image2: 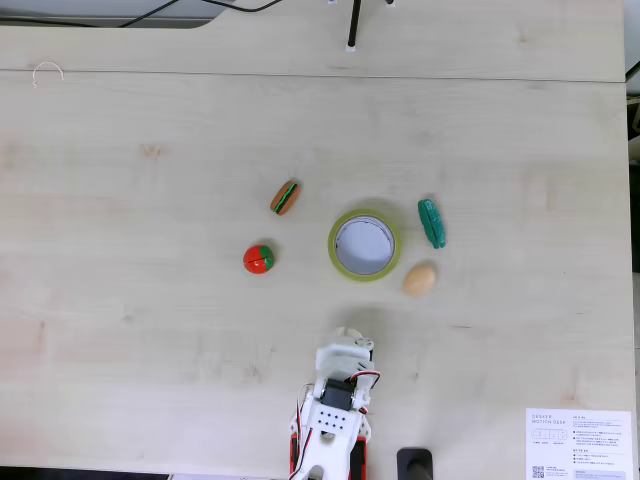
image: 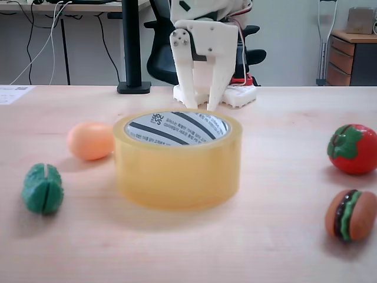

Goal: Grasp a cucumber and put it in the hole.

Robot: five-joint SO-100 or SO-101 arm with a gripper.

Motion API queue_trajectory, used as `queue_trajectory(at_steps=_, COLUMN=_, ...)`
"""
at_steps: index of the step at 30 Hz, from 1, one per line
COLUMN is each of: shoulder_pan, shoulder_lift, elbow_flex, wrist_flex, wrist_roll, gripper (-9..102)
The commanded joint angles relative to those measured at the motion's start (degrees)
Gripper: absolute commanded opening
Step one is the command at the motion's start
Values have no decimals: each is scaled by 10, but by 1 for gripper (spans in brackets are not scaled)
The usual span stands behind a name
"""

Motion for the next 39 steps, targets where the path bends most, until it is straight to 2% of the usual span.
queue_trajectory(at_steps=1, shoulder_pan=-2, shoulder_lift=1, elbow_flex=-1, wrist_flex=-6, wrist_roll=194, gripper=0)
queue_trajectory(at_steps=35, shoulder_pan=-3, shoulder_lift=1, elbow_flex=-1, wrist_flex=-6, wrist_roll=194, gripper=0)
queue_trajectory(at_steps=39, shoulder_pan=-1, shoulder_lift=1, elbow_flex=-20, wrist_flex=-103, wrist_roll=194, gripper=0)
